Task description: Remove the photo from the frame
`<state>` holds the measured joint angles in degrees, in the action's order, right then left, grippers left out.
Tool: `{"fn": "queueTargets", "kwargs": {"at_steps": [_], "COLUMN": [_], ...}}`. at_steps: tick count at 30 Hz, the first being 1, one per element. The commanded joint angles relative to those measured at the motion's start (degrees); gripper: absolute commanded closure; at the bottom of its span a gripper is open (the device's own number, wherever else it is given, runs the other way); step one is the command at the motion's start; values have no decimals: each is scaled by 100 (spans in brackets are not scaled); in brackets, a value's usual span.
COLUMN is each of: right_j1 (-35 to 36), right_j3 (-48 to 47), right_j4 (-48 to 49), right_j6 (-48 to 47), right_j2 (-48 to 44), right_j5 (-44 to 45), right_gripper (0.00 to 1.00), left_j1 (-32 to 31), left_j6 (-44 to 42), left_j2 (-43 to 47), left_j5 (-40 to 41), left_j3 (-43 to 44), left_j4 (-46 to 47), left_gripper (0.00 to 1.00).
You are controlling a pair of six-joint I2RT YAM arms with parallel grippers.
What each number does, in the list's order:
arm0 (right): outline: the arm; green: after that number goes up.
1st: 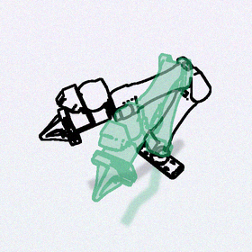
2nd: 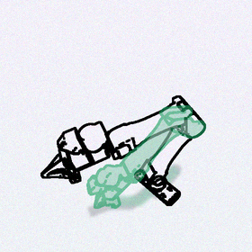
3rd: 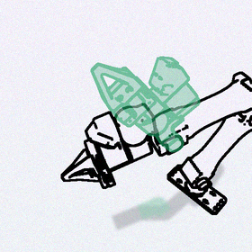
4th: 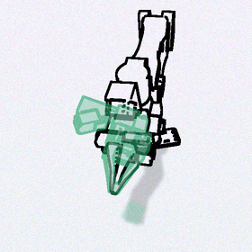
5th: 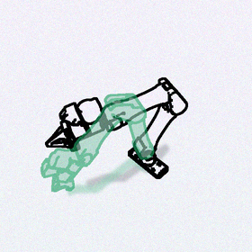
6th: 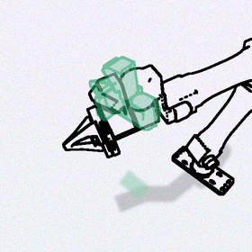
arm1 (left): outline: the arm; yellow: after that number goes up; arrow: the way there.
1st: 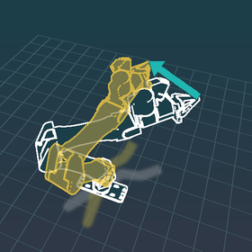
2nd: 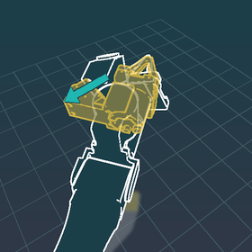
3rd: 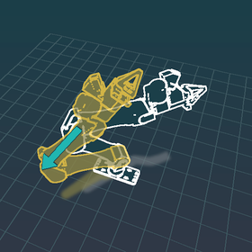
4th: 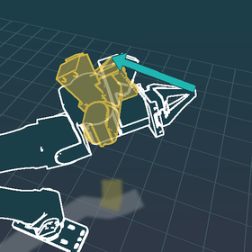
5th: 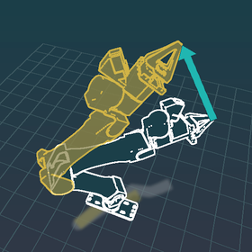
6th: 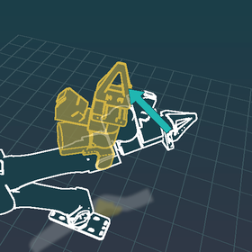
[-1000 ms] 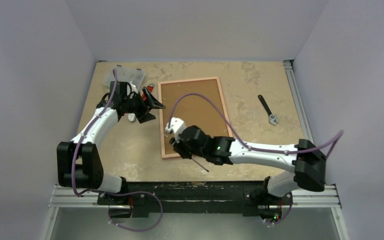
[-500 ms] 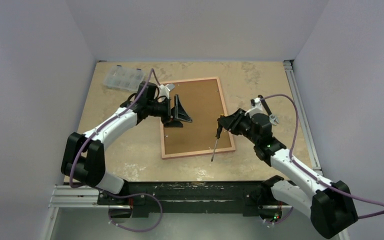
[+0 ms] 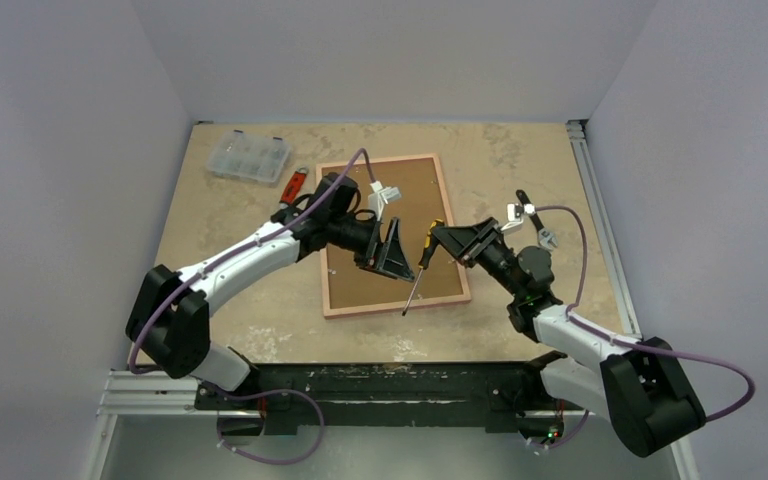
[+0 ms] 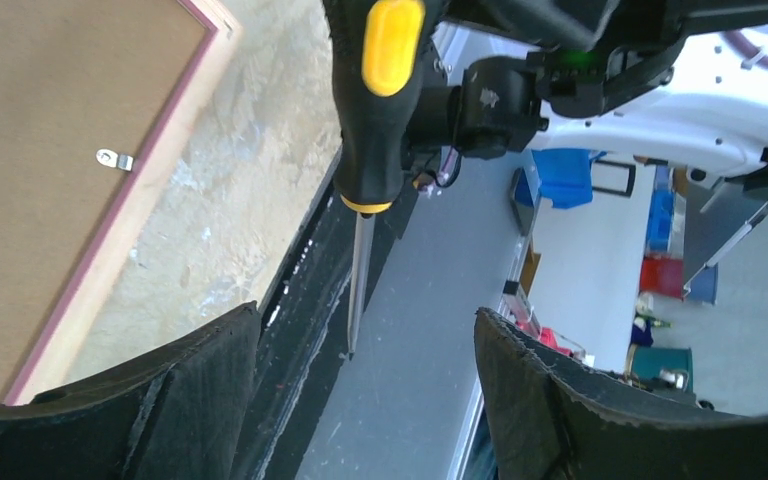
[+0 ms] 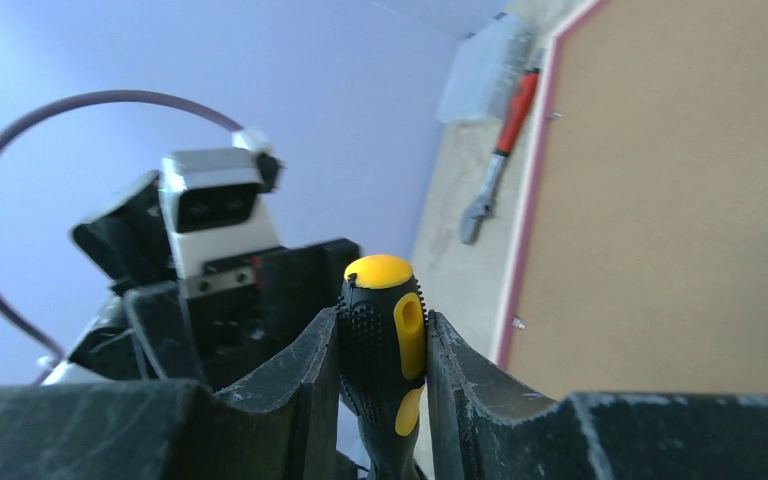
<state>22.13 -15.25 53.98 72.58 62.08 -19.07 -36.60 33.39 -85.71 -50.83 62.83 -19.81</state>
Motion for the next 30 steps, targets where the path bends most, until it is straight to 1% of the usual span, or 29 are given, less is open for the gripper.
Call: {"fn": "queueTargets", "kwargs": {"at_steps": [1, 7, 12, 15, 17, 19, 20, 21, 22, 24, 25, 27, 29, 30], "right_j1": [68, 280, 479, 554, 549, 548, 530, 499, 454, 400, 398, 377, 339, 327], "right_j3": [-89, -189, -189, -210, -209, -205, -218, -276, -391, -795, -1033, -1419, -1746, -1925], "right_j4": [875, 992, 1202, 1305, 1341, 1327, 1147, 751, 97, -1825, -2876, -4297, -5261, -5666], "right_j6": [345, 391, 523, 549, 445, 207, 34, -220, -557, -1621, -2265, -3196, -3878, -4149], "right_j2": [-53, -33, -7, 44, 45, -14, -90, -212, -391, -836, -1139, -1512, -1808, -1865], "right_j5": [-4, 69, 262, 273, 186, -82, -238, -400, -591, -783, -798, -843, -1005, -1230], "right_gripper": [100, 100, 100, 100, 100, 100, 99, 91, 83, 62, 47, 28, 12, 8], "left_j1": [-326, -599, -605, -606, -603, -603, -603, -603, -607, -604, -605, -607, -604, -608], "left_j6": [-228, -119, -95, -124, -185, -271, -315, -351, -382, -466, -514, -649, -793, -869], "left_j2": [-150, -320, -363, -305, -264, -230, -212, -192, -166, -126, -116, -104, -119, -129], "left_j5": [-156, -97, -98, -43, 25, 88, 110, 123, 125, 105, 89, 33, -37, -86], "left_j3": [255, 250, 284, 291, 291, 312, 324, 326, 327, 318, 322, 366, 423, 457], "left_j4": [-2, 26, 58, 74, 53, -17, -58, -85, -100, -131, -155, -243, -369, -441], "left_gripper": [26, 38, 56, 76, 91, 100, 100, 100, 100, 100, 100, 100, 100, 100]}}
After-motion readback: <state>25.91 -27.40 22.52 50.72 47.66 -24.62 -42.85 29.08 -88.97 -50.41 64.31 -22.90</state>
